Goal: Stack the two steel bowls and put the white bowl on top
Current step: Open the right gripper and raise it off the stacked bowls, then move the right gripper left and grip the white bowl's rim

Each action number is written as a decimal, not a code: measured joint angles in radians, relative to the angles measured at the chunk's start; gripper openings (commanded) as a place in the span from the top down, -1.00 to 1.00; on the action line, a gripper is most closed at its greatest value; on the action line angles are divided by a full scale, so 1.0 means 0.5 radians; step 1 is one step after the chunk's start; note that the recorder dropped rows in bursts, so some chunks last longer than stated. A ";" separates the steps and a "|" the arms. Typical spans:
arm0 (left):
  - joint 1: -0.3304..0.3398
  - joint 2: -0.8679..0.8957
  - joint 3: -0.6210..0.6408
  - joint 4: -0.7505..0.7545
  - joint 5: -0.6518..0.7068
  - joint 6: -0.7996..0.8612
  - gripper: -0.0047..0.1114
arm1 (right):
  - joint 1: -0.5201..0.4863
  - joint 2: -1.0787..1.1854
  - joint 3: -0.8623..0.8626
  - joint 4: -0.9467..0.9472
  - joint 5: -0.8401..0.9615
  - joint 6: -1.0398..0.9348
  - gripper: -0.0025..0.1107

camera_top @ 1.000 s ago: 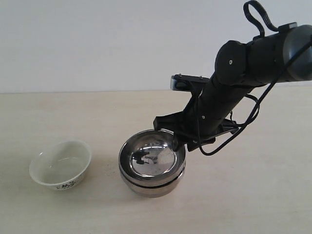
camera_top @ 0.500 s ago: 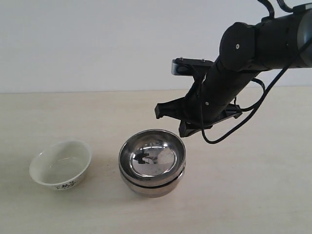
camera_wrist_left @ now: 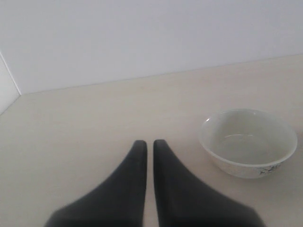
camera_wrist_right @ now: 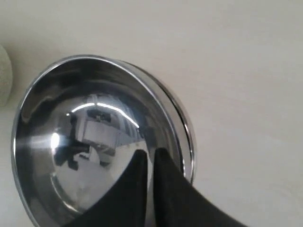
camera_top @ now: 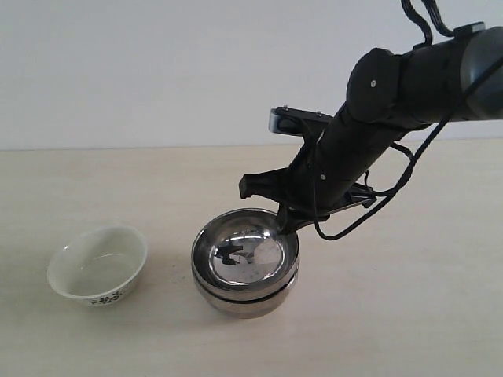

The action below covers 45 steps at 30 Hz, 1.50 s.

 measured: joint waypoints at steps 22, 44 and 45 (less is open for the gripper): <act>0.000 0.000 0.000 0.000 0.000 0.000 0.85 | 0.000 0.107 0.000 -0.039 0.004 -0.062 0.96; 0.000 0.000 0.000 0.000 0.000 0.000 0.85 | 0.340 -0.061 -0.269 0.179 -0.153 -0.630 0.38; 0.000 0.000 0.000 0.000 0.000 0.000 0.85 | 0.364 -0.061 -0.299 0.144 -0.144 -0.636 0.38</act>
